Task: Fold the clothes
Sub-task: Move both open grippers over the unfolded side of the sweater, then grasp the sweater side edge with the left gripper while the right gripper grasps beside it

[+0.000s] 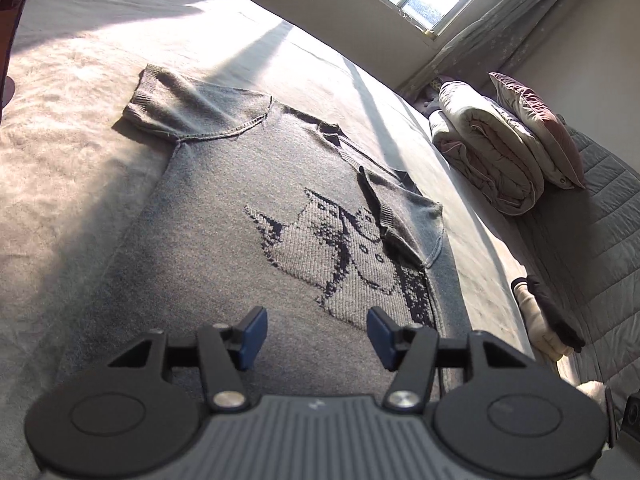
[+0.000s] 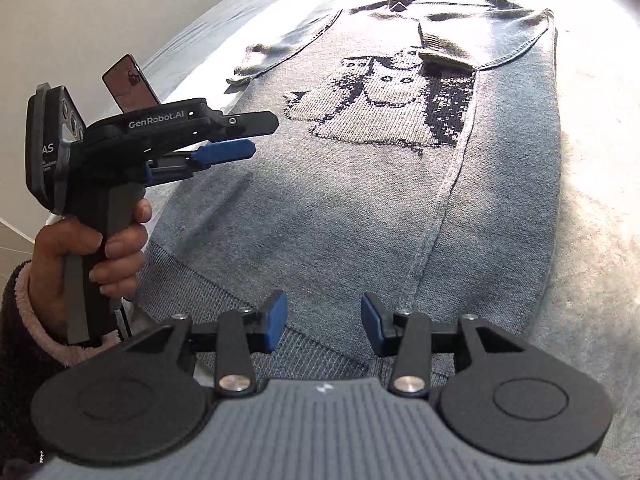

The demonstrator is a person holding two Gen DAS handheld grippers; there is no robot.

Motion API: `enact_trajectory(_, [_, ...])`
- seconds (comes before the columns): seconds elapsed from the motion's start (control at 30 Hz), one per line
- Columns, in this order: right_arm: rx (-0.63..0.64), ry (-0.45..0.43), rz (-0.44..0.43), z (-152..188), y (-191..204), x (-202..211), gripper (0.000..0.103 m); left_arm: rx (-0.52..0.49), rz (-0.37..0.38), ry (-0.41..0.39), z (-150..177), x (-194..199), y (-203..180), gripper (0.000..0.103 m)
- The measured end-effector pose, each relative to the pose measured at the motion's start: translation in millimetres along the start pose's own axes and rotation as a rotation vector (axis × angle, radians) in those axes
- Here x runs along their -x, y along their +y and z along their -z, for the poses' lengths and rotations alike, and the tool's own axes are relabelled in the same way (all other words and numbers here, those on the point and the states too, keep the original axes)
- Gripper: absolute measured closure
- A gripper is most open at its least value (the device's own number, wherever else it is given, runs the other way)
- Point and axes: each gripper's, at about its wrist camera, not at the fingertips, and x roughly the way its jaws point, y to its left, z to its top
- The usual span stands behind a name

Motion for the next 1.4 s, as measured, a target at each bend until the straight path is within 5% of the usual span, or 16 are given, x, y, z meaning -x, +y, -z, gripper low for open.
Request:
enact_trajectory(0.3, [-0.033,-0.031,0.013,-18.9,5.7,-23.4,0.054,0.073,-0.091,-0.034,-16.8,18.0,36.8,0.038])
enact_trajectory(0.77, [0.031,-0.116,-0.004,-99.4,33.3,-63.1,0.051,0.226,-0.204,-0.113,-68.5,-15.1,77.7,0.038])
enact_trajectory(0.97, [0.056,-0.11,0.015,-134.9,36.4,-83.3,0.051,0.254,-0.074,-0.197,-78.9,-31.3,91.5,0.04])
enact_trajectory(1.1, [0.011,-0.127,-0.006,-156.9,33.2,-94.0,0.051,0.358,-0.009,-0.223,-83.9,-42.4,108.3,0.041])
enact_trajectory(1.23, [-0.036,-0.115,-0.028,-171.8,27.1,-102.1,0.051,0.425,-0.01,-0.261,-85.4,-48.7,116.6,0.053])
enact_trajectory(1.4, [-0.043,-0.106,-0.004,-192.8,22.4,-106.8,0.051,0.489,-0.018,-0.297,-86.3,-54.0,127.5,0.098])
